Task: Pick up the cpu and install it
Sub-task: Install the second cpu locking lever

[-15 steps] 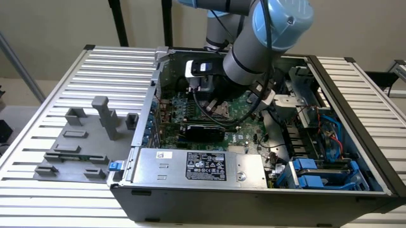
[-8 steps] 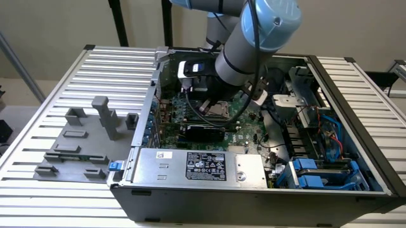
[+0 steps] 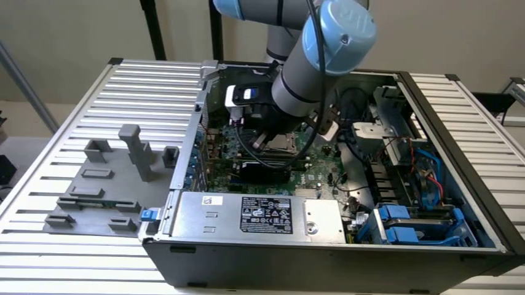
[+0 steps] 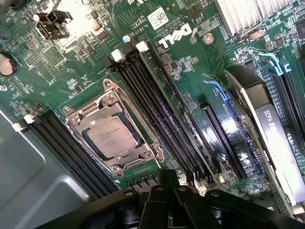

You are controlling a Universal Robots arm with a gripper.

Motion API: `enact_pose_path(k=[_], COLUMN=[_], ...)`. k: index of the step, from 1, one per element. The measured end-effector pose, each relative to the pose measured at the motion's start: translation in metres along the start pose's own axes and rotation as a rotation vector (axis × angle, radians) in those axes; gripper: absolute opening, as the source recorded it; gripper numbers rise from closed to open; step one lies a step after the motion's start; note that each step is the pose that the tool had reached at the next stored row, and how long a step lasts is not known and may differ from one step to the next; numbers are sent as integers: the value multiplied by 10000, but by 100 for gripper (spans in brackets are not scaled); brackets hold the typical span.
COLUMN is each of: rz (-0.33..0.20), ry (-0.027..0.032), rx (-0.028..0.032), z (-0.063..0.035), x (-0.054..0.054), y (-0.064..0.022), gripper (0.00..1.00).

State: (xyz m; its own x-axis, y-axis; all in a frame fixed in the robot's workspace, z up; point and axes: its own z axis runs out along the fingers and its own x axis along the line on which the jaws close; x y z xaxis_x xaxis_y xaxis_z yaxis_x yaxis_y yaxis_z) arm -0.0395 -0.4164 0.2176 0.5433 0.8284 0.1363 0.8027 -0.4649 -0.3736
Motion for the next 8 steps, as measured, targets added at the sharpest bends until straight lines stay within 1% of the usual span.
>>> enact_pose_path(k=[3, 8], rz=[-15, -40], ry=[-4, -9], rx=[-2, -4], z=[57, 145], x=[-9, -12], y=[1, 28], gripper=[11, 11])
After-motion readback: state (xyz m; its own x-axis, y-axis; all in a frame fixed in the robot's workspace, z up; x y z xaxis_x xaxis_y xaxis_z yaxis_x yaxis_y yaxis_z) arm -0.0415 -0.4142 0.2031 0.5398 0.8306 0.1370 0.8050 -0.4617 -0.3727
